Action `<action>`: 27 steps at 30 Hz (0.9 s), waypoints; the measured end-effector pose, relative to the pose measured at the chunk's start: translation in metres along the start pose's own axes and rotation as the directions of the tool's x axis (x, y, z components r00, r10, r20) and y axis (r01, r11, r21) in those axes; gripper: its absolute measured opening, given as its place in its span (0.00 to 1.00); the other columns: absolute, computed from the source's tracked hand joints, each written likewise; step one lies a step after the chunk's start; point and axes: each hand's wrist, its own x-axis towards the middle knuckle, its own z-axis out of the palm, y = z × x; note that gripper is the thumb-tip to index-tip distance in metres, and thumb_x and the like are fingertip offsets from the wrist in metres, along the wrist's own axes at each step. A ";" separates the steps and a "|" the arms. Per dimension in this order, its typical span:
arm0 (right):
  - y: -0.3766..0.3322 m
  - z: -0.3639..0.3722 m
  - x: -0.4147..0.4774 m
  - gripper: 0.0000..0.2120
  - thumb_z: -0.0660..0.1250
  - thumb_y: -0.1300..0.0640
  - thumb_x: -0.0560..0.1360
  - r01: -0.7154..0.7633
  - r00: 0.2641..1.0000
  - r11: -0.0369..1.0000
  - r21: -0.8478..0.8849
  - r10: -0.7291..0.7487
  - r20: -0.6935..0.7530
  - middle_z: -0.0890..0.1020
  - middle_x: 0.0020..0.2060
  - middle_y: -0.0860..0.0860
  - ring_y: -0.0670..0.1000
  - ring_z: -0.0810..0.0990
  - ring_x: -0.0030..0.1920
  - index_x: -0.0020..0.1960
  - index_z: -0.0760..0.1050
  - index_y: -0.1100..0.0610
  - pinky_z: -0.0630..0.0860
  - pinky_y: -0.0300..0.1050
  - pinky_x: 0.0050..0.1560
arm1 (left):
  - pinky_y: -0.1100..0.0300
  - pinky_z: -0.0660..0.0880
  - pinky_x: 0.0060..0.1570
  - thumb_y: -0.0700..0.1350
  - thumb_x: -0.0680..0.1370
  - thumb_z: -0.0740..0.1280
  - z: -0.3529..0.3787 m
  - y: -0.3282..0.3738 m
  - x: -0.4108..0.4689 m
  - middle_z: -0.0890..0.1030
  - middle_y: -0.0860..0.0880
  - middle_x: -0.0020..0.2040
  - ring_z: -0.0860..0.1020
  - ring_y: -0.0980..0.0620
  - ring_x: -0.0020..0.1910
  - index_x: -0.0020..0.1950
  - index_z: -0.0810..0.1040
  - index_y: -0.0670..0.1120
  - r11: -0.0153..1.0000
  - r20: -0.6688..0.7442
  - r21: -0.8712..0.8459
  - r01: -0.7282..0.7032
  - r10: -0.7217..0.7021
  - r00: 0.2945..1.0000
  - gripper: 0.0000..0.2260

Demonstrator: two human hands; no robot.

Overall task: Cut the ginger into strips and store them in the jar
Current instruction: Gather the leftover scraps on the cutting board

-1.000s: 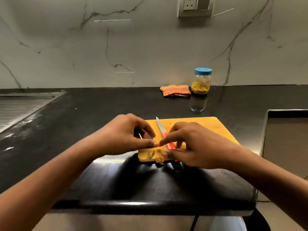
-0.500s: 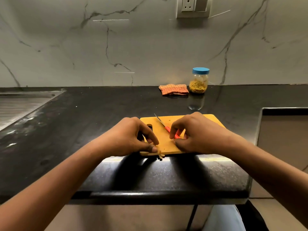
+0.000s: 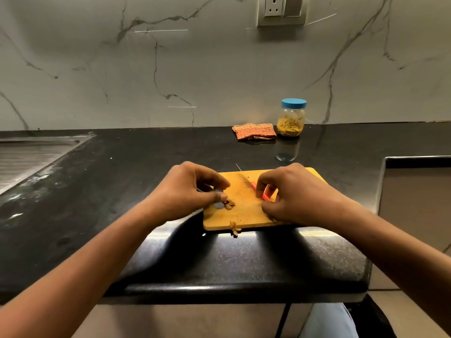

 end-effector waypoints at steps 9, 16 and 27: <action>-0.003 0.010 0.007 0.06 0.70 0.53 0.71 0.021 0.997 0.998 0.058 -0.017 -0.069 0.80 0.43 0.45 0.45 0.77 0.39 0.47 0.79 0.48 0.78 0.39 0.41 | 0.61 0.82 0.39 0.49 0.70 0.77 -0.005 0.002 0.013 0.85 0.46 0.42 0.85 0.52 0.38 0.50 0.81 0.46 0.916 0.031 0.008 0.401 -0.401 0.916 0.13; -0.002 0.016 0.006 0.09 0.69 0.53 0.73 0.017 0.995 0.995 0.095 -0.008 -0.099 0.80 0.43 0.45 0.44 0.76 0.38 0.52 0.79 0.47 0.72 0.33 0.38 | 0.60 0.81 0.35 0.42 0.69 0.78 -0.001 0.007 0.018 0.84 0.43 0.41 0.84 0.53 0.31 0.47 0.78 0.45 0.887 0.057 -0.074 0.455 -0.452 0.890 0.12; 0.002 0.013 0.010 0.09 0.68 0.54 0.73 0.018 0.996 0.996 0.090 -0.010 -0.092 0.81 0.46 0.45 0.43 0.76 0.38 0.53 0.81 0.49 0.68 0.28 0.36 | 0.53 0.84 0.41 0.45 0.67 0.81 0.012 0.008 0.020 0.82 0.46 0.41 0.84 0.51 0.33 0.44 0.78 0.47 0.914 -0.124 -0.031 0.404 -0.405 0.906 0.13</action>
